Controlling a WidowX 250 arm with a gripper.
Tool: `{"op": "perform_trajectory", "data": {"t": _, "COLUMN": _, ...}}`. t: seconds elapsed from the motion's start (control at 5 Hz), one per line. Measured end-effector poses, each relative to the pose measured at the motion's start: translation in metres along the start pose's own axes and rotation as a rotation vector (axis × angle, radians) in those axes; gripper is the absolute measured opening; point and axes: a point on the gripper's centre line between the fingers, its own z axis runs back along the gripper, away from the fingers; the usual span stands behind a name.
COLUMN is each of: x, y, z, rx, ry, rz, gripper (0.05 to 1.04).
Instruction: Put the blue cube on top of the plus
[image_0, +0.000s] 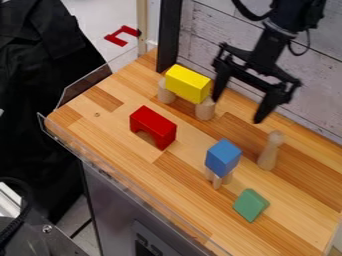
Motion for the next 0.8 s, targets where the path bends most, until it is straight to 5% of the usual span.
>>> {"op": "perform_trajectory", "data": {"t": 0.8, "x": -0.0025, "y": -0.0063, "z": 0.0008, "rx": -0.006, "ry": -0.004, "rz": -0.010, "gripper": 0.998}}
